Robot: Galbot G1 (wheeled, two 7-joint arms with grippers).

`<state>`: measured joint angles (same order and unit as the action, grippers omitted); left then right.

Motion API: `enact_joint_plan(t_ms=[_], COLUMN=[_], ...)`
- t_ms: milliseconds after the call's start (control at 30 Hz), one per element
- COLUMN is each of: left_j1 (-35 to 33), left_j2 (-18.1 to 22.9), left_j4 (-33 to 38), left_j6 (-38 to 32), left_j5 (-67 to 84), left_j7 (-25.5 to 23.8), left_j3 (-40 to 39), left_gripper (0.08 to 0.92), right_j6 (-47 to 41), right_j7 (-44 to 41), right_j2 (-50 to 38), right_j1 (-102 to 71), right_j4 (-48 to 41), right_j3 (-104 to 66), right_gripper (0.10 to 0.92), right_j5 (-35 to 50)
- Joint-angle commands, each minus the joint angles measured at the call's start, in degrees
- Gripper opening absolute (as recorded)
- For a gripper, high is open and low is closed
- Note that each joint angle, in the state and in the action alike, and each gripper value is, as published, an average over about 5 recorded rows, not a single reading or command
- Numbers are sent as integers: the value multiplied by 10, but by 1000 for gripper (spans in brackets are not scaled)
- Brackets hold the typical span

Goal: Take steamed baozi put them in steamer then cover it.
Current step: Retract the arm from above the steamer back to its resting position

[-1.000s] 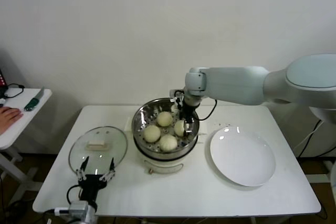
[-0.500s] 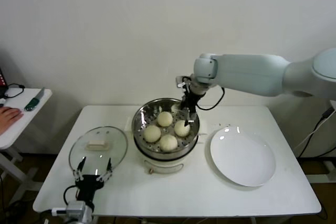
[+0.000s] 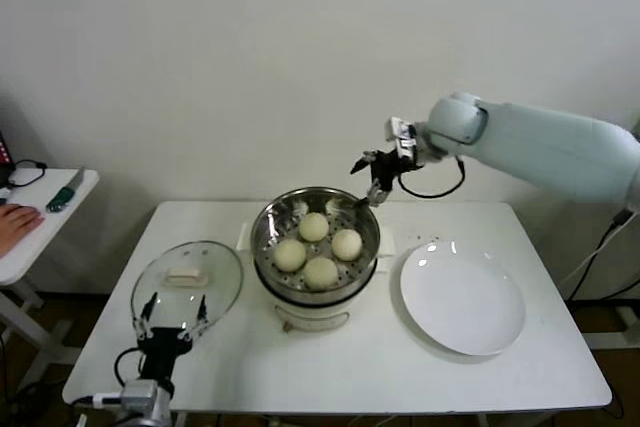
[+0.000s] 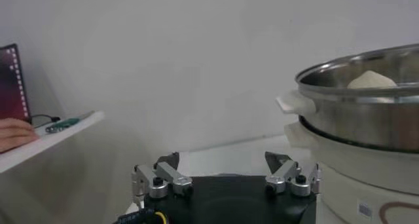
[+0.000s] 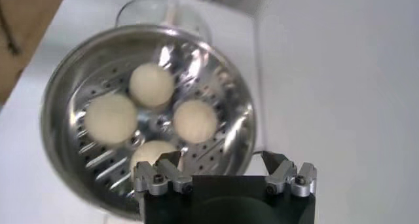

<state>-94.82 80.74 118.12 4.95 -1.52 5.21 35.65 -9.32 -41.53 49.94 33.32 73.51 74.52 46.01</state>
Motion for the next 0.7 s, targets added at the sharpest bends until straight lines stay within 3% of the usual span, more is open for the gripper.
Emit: enact_joint_plan(t_ms=[33, 333, 700], left_j1=[2, 13, 17], left_j2=[1, 6, -5], left_j4=[19, 26, 5], left_j6=[-10, 8, 19], left_j5=[-5, -47, -261], left_j7=[-14, -13, -21], left_j3=[8, 10, 32], left_gripper=[823, 823, 823], right_j6=[69, 120, 99], right_j7=[114, 174, 279], right_j2=[-154, -167, -27], right_j1=[-317, -592, -905], right_j4=[61, 104, 202], right_j3=[-374, -642, -942], right_gripper=[823, 823, 823], right_j5=[-65, -85, -128])
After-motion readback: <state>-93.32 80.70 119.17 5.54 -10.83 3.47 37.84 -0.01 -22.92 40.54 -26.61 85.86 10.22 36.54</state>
